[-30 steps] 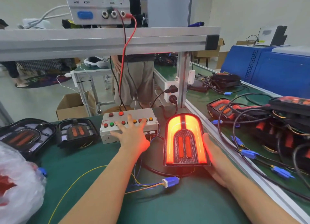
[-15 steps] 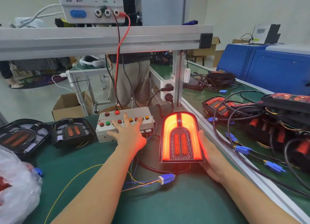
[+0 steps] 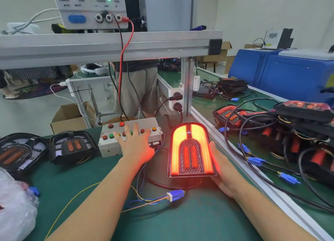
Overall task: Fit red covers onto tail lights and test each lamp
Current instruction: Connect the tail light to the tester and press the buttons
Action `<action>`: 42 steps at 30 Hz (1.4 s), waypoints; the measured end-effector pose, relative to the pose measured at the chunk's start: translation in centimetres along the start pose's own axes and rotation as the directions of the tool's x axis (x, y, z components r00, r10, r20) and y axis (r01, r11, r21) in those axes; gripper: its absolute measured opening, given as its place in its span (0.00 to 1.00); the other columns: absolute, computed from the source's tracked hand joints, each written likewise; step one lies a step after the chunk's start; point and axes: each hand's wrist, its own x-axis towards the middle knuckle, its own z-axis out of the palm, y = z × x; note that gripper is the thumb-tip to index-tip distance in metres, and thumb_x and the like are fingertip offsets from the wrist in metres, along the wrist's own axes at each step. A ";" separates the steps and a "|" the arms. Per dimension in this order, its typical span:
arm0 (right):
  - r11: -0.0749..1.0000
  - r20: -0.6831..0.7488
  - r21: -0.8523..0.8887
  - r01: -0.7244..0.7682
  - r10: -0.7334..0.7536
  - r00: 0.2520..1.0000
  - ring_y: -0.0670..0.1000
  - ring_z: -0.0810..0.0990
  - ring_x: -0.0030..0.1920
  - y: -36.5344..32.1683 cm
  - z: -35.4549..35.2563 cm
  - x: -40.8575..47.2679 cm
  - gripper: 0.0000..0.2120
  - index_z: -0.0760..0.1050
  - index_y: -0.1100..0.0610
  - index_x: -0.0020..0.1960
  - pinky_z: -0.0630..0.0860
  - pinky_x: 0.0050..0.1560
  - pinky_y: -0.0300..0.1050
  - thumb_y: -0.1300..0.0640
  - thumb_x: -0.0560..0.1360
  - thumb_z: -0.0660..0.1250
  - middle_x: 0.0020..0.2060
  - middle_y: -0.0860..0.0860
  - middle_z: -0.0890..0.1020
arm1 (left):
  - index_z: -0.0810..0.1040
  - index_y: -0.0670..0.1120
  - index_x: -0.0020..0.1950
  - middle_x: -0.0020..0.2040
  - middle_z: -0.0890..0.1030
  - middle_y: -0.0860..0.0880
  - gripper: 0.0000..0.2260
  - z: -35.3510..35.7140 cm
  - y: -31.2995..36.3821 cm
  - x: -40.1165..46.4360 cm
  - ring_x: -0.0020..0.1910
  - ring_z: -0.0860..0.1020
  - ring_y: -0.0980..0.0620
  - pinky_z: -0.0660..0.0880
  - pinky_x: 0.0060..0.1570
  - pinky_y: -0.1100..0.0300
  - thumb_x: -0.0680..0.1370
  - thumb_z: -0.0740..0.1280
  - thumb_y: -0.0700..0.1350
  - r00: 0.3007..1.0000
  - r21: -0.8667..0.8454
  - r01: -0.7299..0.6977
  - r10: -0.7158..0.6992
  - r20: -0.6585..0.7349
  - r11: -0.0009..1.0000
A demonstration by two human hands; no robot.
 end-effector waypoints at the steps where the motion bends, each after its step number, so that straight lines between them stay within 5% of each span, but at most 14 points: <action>1: 1.000 0.003 0.002 -0.001 0.001 1.000 0.55 0.81 0.59 0.1 0.0 0.0 0.31 0.72 0.53 0.68 0.77 0.59 0.53 0.35 0.73 0.57 0.58 0.54 0.83 | 0.55 0.61 0.75 0.79 0.46 0.45 0.33 0.0 -0.1 0.1 0.76 0.40 0.38 0.37 0.66 0.29 0.73 0.63 0.50 1.000 0.003 -0.003 0.003 0.002 1.000; 17: 0.999 -0.024 -0.009 -0.046 0.045 0.999 0.56 0.81 0.59 -0.3 -0.1 0.1 0.33 0.73 0.53 0.68 0.73 0.65 0.57 0.34 0.71 0.58 0.58 0.54 0.83 | 0.56 0.62 0.75 0.79 0.50 0.45 0.32 0.2 -0.2 0.7 0.77 0.42 0.39 0.36 0.66 0.29 0.73 0.63 0.50 0.999 0.054 -0.012 0.013 -0.032 0.998; 25: 0.983 -0.150 0.019 -0.180 0.181 0.972 0.57 0.84 0.54 -1.1 0.2 0.4 0.29 0.77 0.56 0.63 0.79 0.50 0.51 0.36 0.74 0.59 0.53 0.57 0.85 | 0.54 0.59 0.76 0.79 0.49 0.46 0.31 -1.3 -0.5 -0.2 0.77 0.43 0.39 0.37 0.67 0.30 0.75 0.61 0.47 0.996 0.049 -0.064 0.061 0.058 0.997; 27: 0.972 -0.182 0.013 -0.235 0.233 0.955 0.55 0.86 0.48 -1.4 0.2 0.6 0.24 0.79 0.58 0.60 0.81 0.43 0.49 0.40 0.79 0.59 0.49 0.58 0.86 | 0.57 0.55 0.76 0.77 0.55 0.46 0.28 -2.6 -0.5 -1.5 0.76 0.52 0.42 0.45 0.72 0.37 0.77 0.61 0.45 0.992 -0.096 -0.115 0.120 0.049 0.989; 30: 0.958 -0.206 -0.021 -0.286 0.276 0.939 0.55 0.86 0.43 -1.8 0.2 0.7 0.21 0.79 0.59 0.57 0.82 0.39 0.49 0.43 0.80 0.59 0.47 0.58 0.86 | 0.73 0.53 0.66 0.59 0.78 0.53 0.16 -4.5 -1.1 -5.4 0.61 0.74 0.52 0.67 0.62 0.60 0.78 0.61 0.48 0.929 -0.542 -0.273 0.365 0.066 0.794; 32: 0.952 -0.223 -0.054 -0.301 0.282 0.933 0.55 0.86 0.43 -2.0 0.2 0.7 0.21 0.80 0.59 0.56 0.83 0.40 0.49 0.43 0.80 0.60 0.46 0.58 0.86 | 0.78 0.56 0.57 0.47 0.80 0.60 0.16 -5.5 -1.7 -9.0 0.49 0.77 0.58 0.72 0.51 0.63 0.73 0.64 0.60 0.831 -0.572 -0.338 0.523 0.192 0.747; 34: 0.948 -0.259 -0.104 -0.300 0.265 0.929 0.56 0.85 0.45 -2.2 0.6 0.5 0.21 0.80 0.60 0.55 0.83 0.41 0.49 0.44 0.81 0.59 0.45 0.58 0.86 | 0.74 0.59 0.59 0.44 0.80 0.60 0.23 -5.0 -1.9 -11.8 0.45 0.76 0.58 0.71 0.45 0.62 0.67 0.65 0.66 0.761 -0.432 -0.439 0.582 0.288 0.788; 37: 0.913 -0.373 -0.339 -0.226 0.089 0.923 0.56 0.81 0.54 -2.5 0.9 0.1 0.22 0.76 0.60 0.62 0.77 0.57 0.52 0.44 0.81 0.57 0.54 0.56 0.84 | 0.70 0.59 0.63 0.47 0.80 0.56 0.23 -3.4 -1.4 -13.6 0.48 0.75 0.54 0.67 0.44 0.61 0.70 0.68 0.62 0.789 -0.317 -0.503 0.577 0.211 0.804; 39: 0.728 -0.404 -0.673 -0.132 -0.211 0.890 0.52 0.74 0.65 -2.9 1.0 -0.9 0.23 0.71 0.57 0.69 0.67 0.66 0.49 0.45 0.80 0.59 0.64 0.51 0.77 | 0.72 0.57 0.61 0.44 0.81 0.52 0.17 -2.7 -1.2 -13.7 0.46 0.74 0.55 0.66 0.42 0.62 0.74 0.66 0.58 0.838 -0.390 -0.460 0.535 0.109 0.798; 42: 0.346 0.007 -0.896 0.277 -0.614 0.789 0.41 0.72 0.59 -4.0 3.0 -3.8 0.18 0.78 0.52 0.62 0.63 0.63 0.44 0.44 0.77 0.63 0.55 0.41 0.77 | 0.78 0.55 0.55 0.40 0.80 0.50 0.11 -2.4 -1.5 -13.2 0.41 0.72 0.55 0.67 0.39 0.63 0.75 0.66 0.55 0.876 -0.521 -0.420 0.481 -0.021 0.743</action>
